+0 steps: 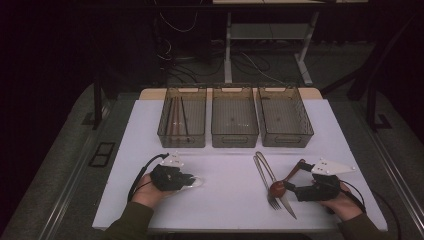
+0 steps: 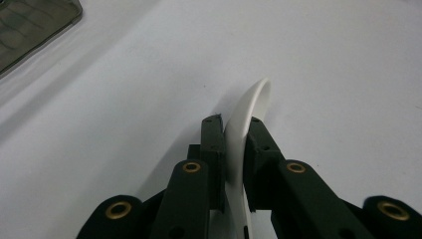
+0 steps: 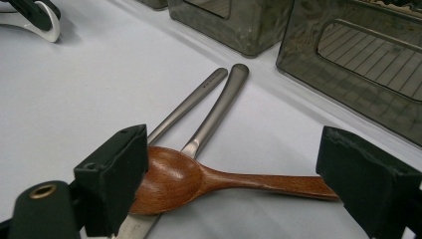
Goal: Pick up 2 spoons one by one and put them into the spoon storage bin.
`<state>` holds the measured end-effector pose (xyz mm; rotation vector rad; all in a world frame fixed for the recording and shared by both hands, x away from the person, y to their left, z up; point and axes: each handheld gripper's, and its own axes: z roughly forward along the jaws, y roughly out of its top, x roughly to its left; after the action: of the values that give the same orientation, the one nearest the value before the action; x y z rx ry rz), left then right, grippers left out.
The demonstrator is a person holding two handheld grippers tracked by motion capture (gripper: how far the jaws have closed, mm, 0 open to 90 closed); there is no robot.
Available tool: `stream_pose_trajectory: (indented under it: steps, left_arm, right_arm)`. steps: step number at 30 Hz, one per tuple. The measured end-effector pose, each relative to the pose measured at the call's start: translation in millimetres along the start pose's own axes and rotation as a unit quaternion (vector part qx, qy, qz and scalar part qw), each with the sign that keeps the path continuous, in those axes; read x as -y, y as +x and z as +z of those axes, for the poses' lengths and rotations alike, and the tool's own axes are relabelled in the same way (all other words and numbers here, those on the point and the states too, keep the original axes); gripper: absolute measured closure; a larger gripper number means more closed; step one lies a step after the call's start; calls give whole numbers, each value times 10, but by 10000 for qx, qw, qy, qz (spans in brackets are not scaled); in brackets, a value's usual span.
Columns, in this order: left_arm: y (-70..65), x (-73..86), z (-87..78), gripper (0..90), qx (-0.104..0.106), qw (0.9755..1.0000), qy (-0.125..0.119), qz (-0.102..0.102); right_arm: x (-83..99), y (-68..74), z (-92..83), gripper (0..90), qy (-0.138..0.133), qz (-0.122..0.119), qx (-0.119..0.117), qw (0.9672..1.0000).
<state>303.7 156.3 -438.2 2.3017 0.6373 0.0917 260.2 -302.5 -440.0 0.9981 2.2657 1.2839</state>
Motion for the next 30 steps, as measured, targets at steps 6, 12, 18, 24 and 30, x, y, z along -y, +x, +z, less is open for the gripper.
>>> stream_pose_trajectory:
  steps: [6, 12, 18, 24, 30]
  left_arm:
    - [1, 4, 2, 806, 9, 10000, -30, -86]
    - [6, 2, -2, 809, 42, 9999, -4, -157]
    - [15, -3, 0, 810, 50, 9998, -10, -214]
    - [24, -13, -32, 812, 58, 9991, -136, -395]
    - [29, -50, -58, 812, 28, 9986, -282, -447]
  right_arm:
    - [-5, 11, 2, 130, 23, 4, -35, 10000]
    - [-6, 24, 20, 130, 20, 11, -102, 9999]
    - [-8, 35, 36, 126, -6, 133, -205, 9997]
    - [-8, 43, 55, 114, 23, 210, -249, 9995]
    - [-3, 41, 65, 114, 57, 200, -252, 9995]
